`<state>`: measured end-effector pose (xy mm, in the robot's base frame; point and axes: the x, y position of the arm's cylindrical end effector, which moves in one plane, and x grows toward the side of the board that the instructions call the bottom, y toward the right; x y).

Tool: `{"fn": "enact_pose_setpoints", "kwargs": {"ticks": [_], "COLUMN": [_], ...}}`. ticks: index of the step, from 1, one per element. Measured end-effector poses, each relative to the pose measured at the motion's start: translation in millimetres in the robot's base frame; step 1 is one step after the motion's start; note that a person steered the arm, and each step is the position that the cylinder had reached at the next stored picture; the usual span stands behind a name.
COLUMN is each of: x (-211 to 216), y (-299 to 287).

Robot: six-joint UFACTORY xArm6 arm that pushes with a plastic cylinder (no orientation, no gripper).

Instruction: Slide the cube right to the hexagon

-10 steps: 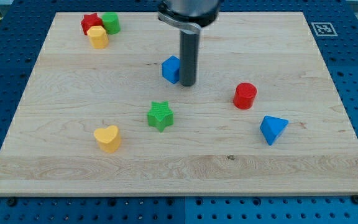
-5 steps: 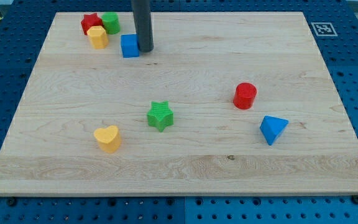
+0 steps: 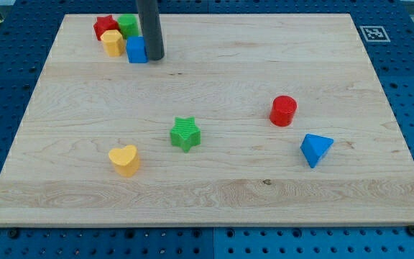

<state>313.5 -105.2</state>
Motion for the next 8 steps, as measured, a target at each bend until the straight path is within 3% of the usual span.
{"fn": "enact_pose_setpoints", "kwargs": {"ticks": [1,2,4,6,8], "x": [0.9,34.4,-8.9,46.5,-6.4], "y": [-1.2,9.5,-12.8,-17.8,-62.0]}}
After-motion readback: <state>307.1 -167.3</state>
